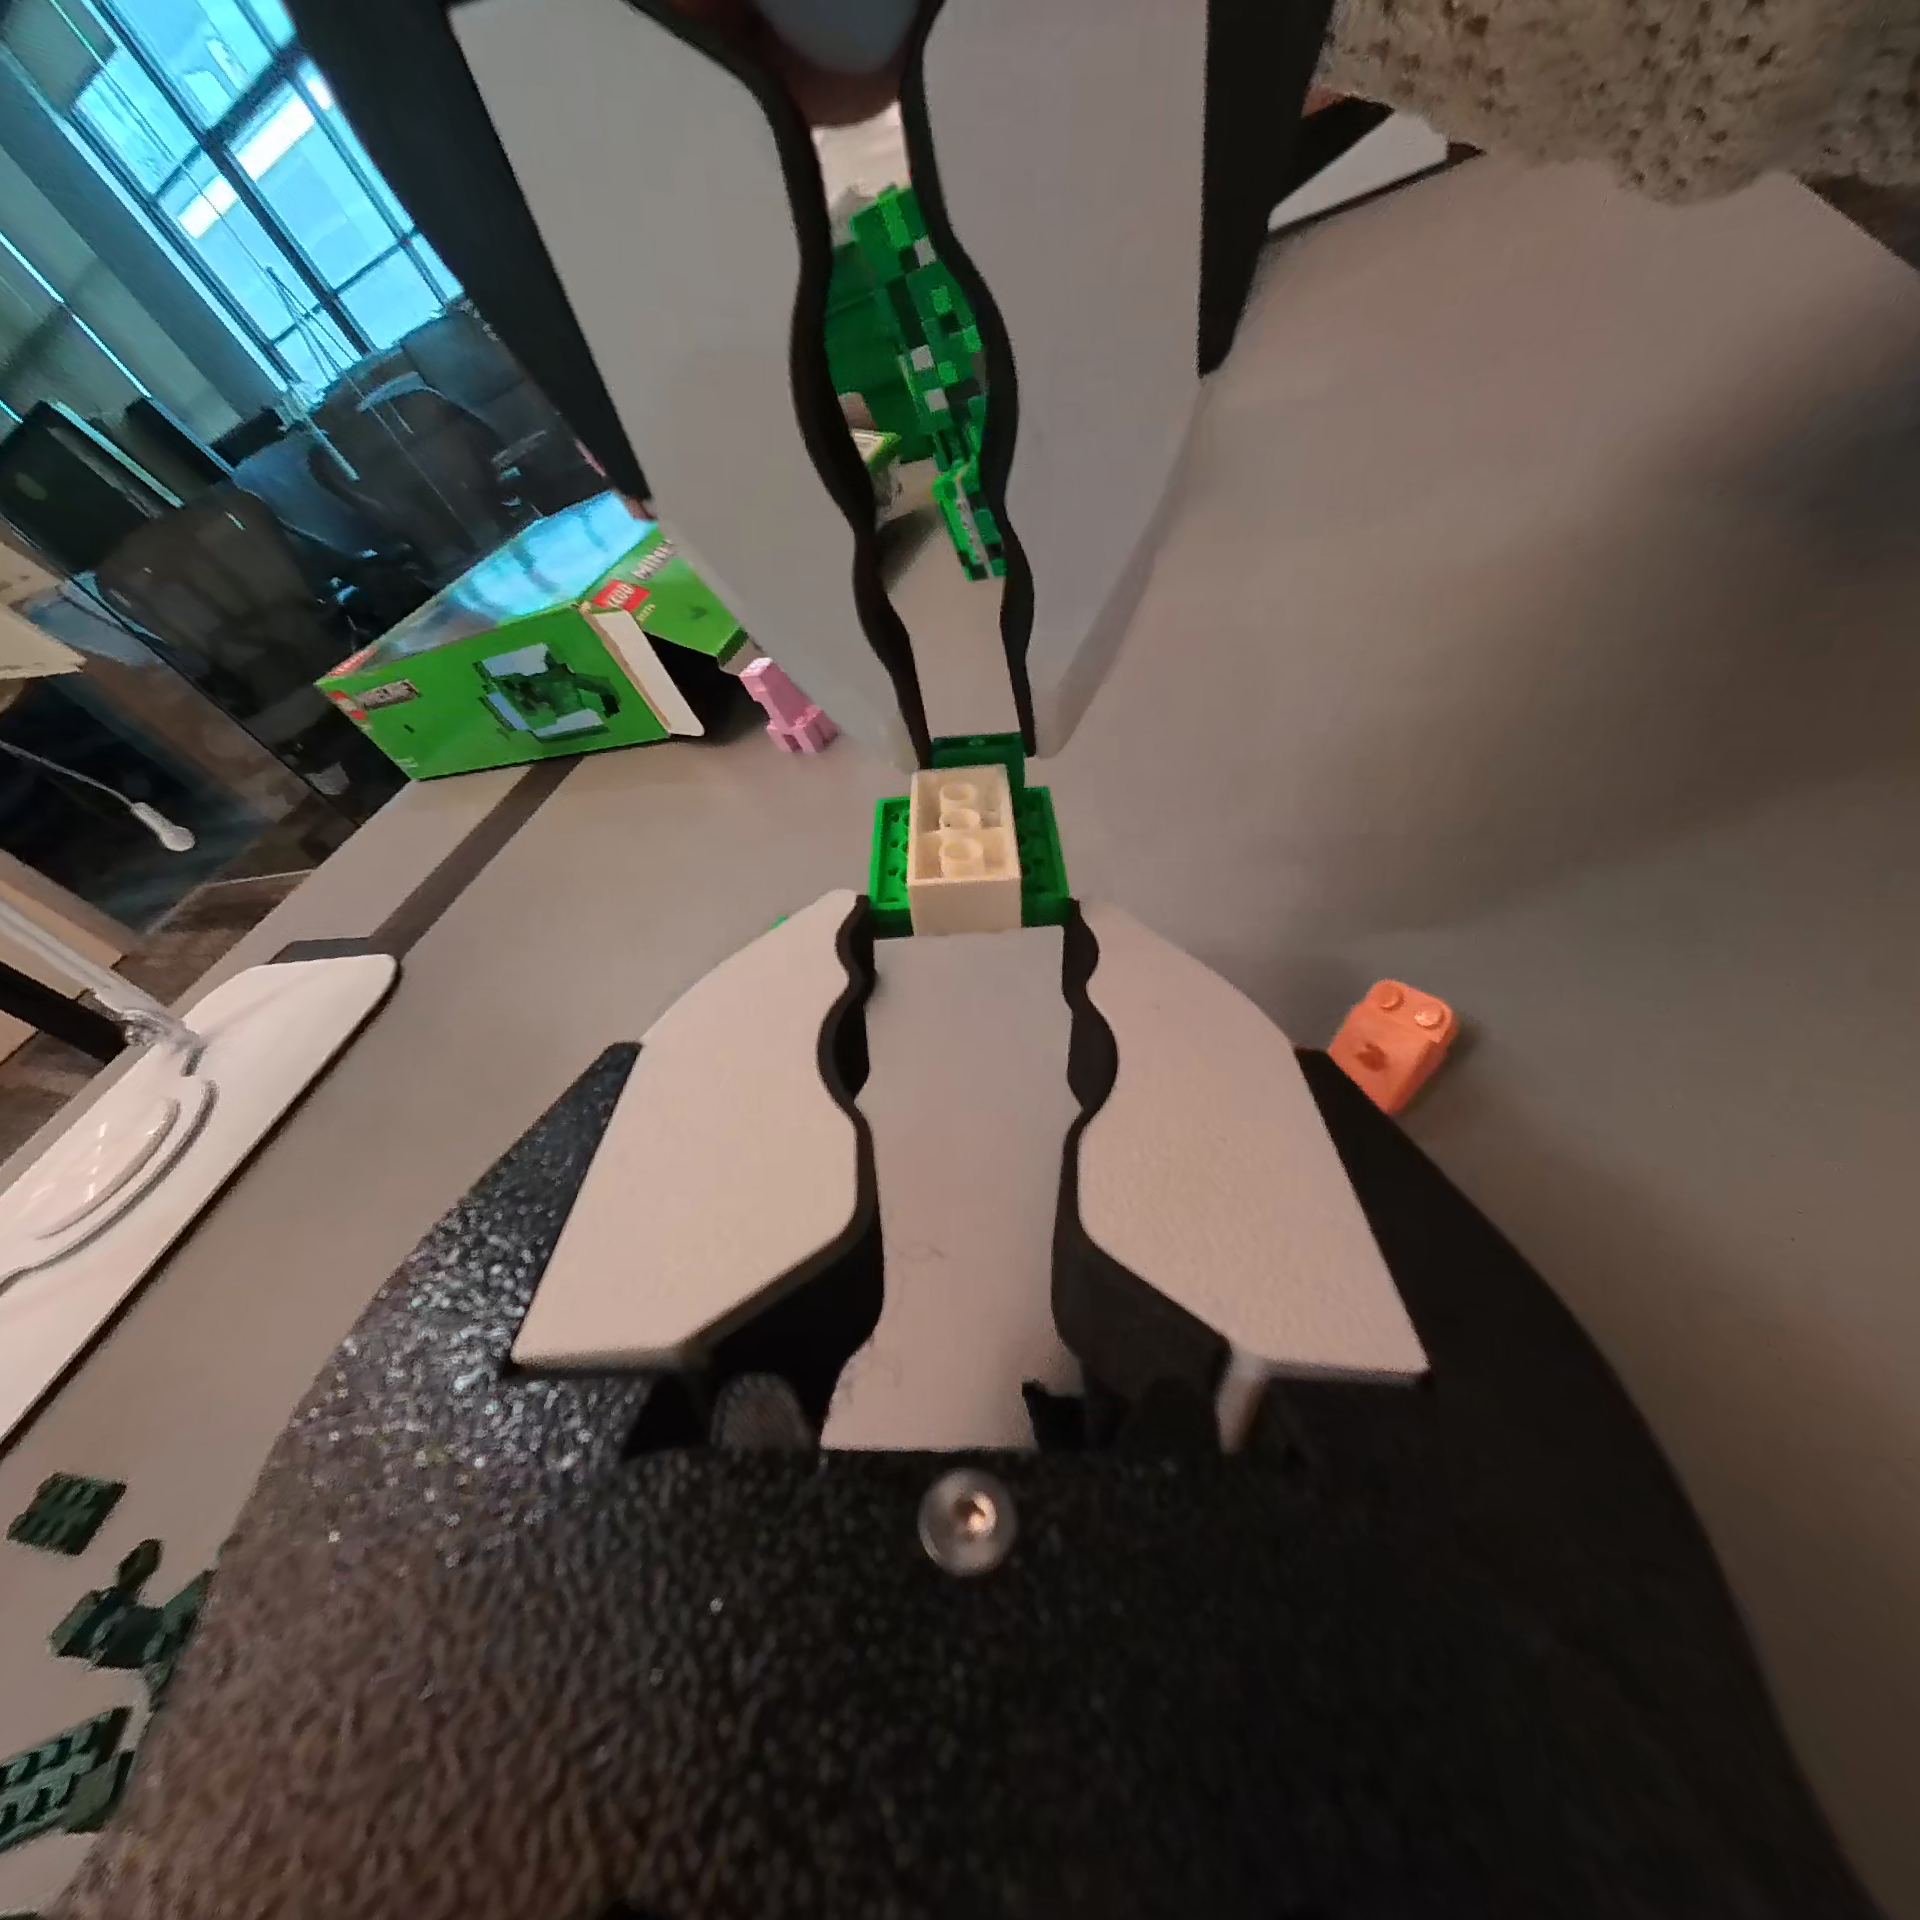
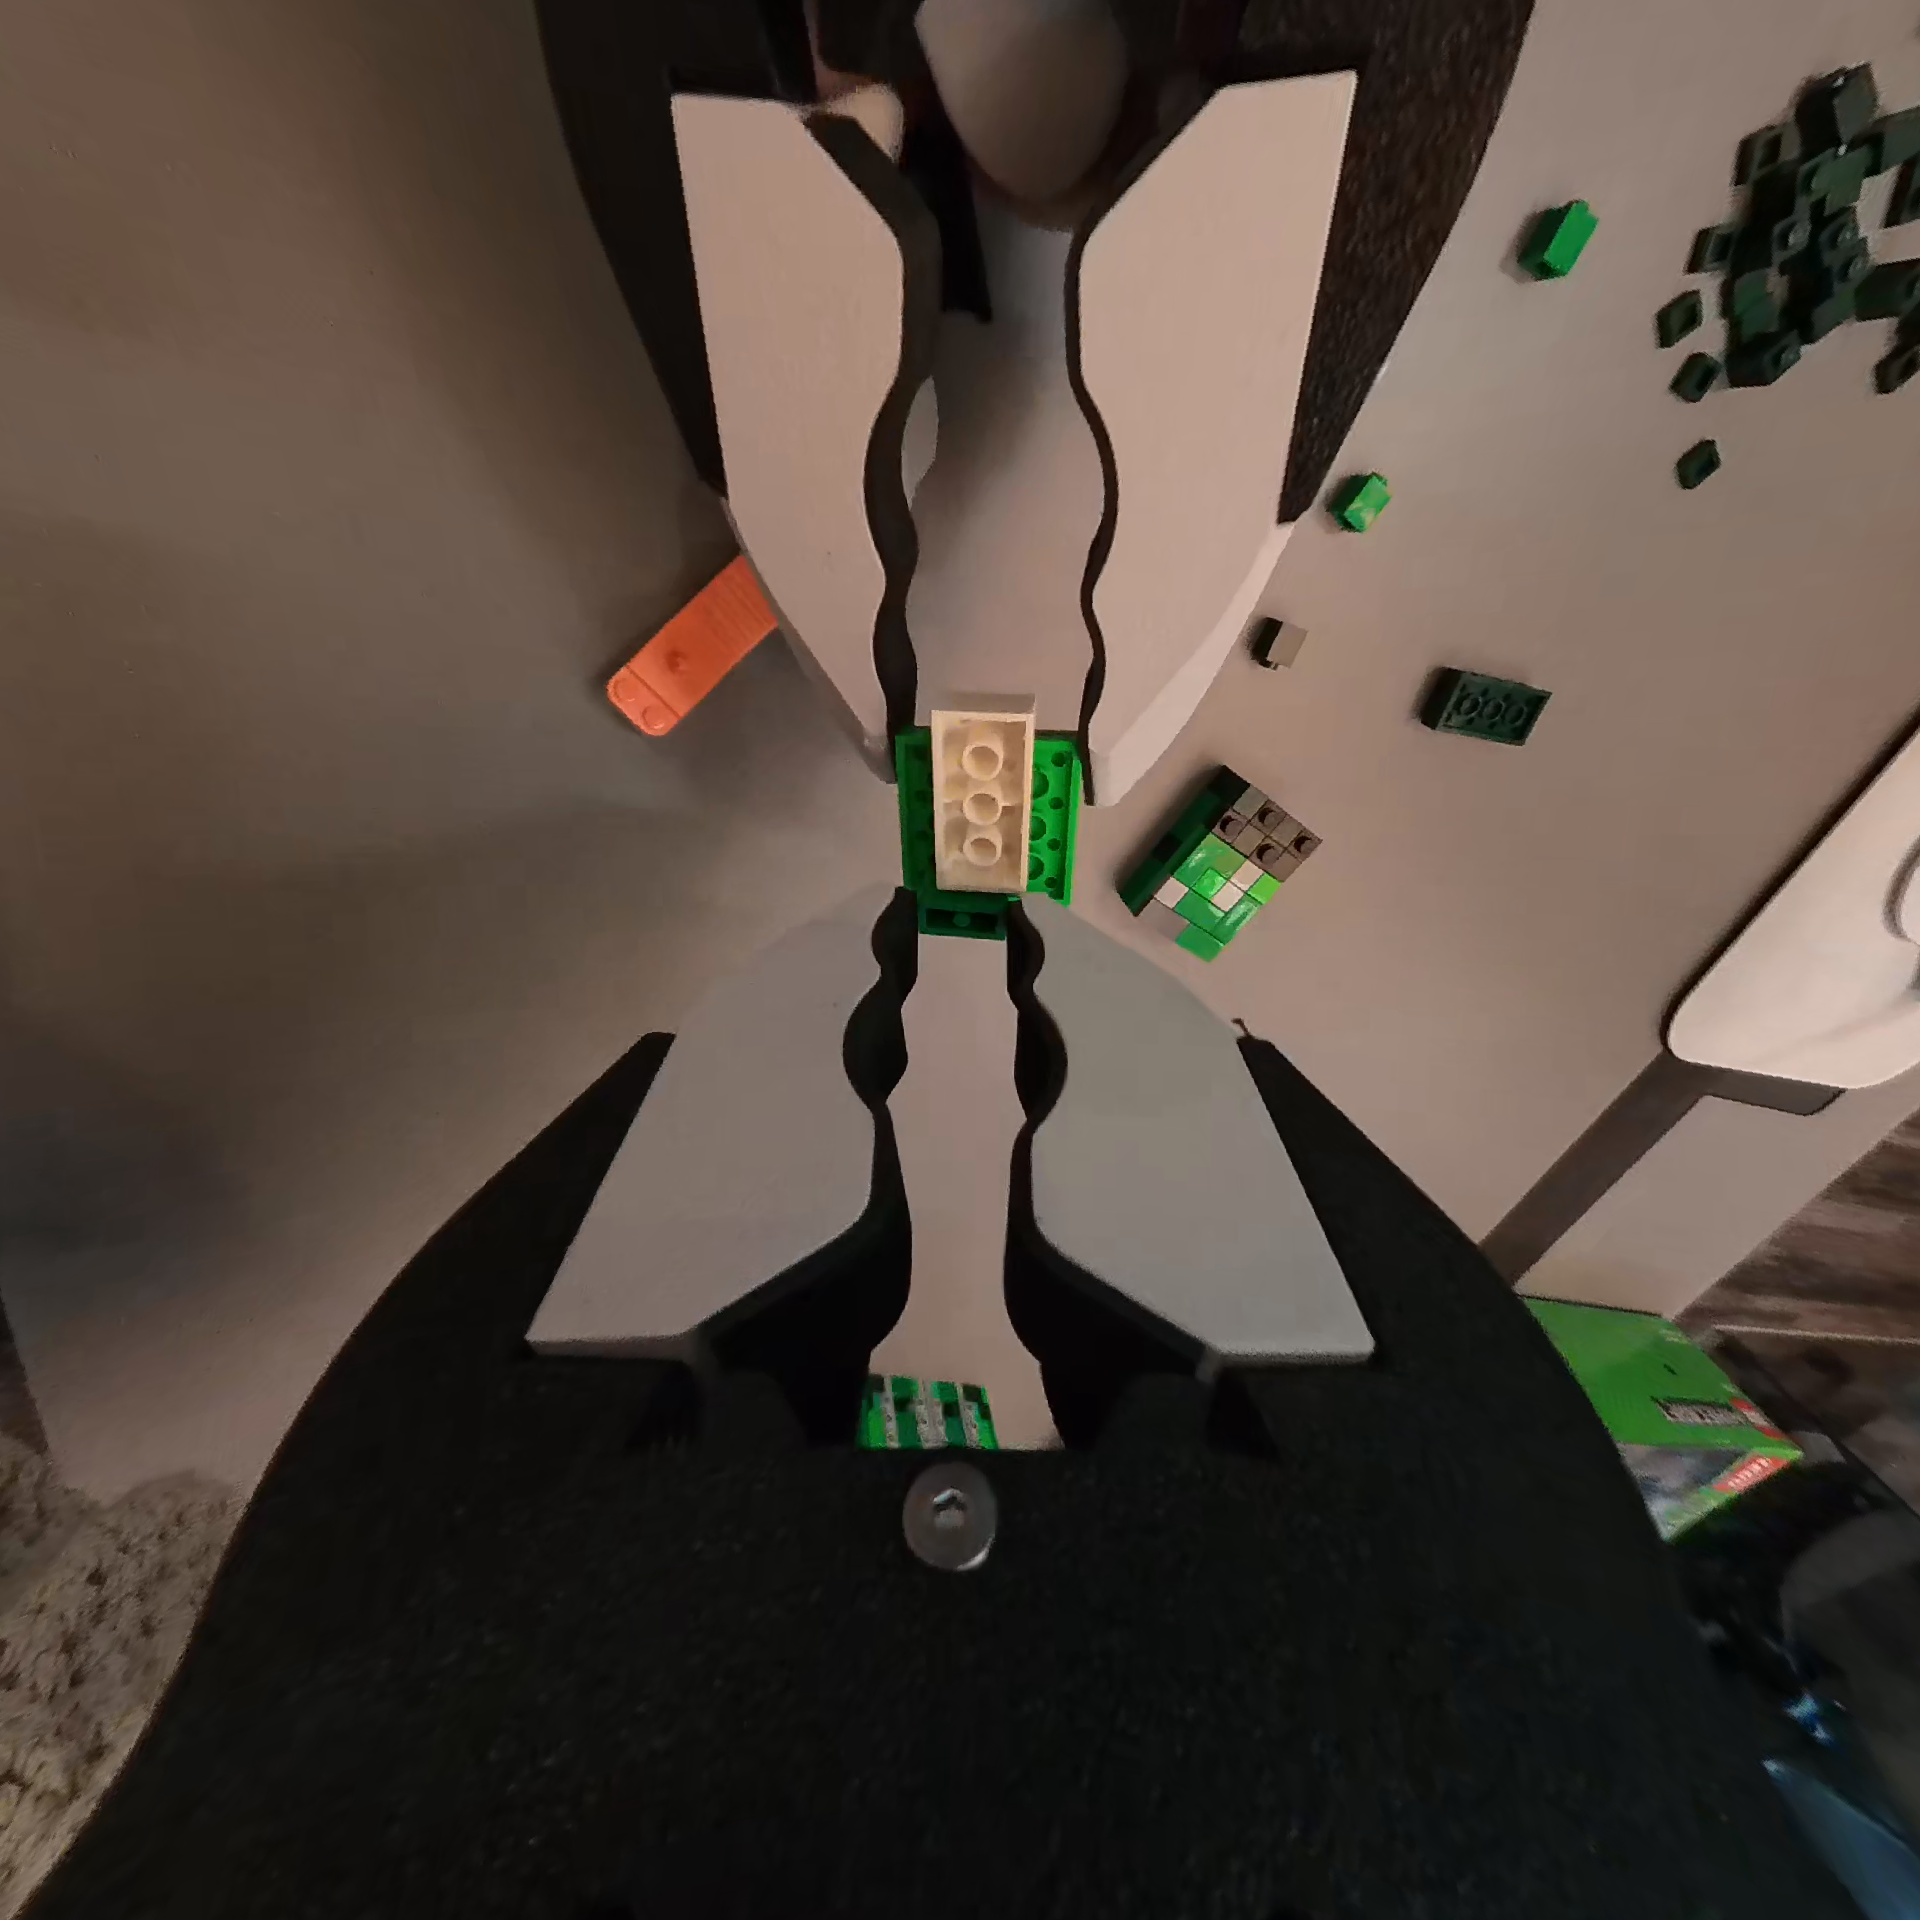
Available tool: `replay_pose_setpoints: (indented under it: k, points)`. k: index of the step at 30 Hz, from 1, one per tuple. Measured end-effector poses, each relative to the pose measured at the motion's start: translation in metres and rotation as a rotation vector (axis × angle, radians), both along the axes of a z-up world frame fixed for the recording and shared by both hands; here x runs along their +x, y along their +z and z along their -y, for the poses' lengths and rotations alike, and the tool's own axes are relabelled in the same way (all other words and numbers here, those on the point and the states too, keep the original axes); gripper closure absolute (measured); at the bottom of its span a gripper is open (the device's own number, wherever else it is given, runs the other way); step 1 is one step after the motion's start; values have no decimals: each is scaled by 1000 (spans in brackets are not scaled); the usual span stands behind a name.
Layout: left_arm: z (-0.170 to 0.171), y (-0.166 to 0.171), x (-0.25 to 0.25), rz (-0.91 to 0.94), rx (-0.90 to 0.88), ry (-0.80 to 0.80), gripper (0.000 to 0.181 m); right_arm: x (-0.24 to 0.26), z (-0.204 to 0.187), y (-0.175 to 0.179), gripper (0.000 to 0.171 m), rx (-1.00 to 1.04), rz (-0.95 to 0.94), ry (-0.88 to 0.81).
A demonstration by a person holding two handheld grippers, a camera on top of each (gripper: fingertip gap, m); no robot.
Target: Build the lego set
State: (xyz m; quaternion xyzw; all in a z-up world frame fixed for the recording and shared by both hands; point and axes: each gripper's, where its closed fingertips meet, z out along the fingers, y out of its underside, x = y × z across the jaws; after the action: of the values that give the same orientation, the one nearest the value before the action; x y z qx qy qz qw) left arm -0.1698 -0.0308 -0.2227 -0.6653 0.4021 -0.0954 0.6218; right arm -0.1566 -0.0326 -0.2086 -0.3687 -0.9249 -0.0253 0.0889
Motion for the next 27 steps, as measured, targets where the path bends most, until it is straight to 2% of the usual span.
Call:
replay_pose_setpoints:
  k: [11, 20, 27]
  points:
    - [1, 17, -3, 87, 68, 3, 146, -4, -1, 12, 154, 39, -31, 4]
    - [0, 16, -4, 83, 67, 11, 146, -6, -1, 15, 152, 51, -46, 1]
    - [-2, 17, -7, 93, 72, 27, 146, -13, 2, 30, 147, 30, -167, -14]
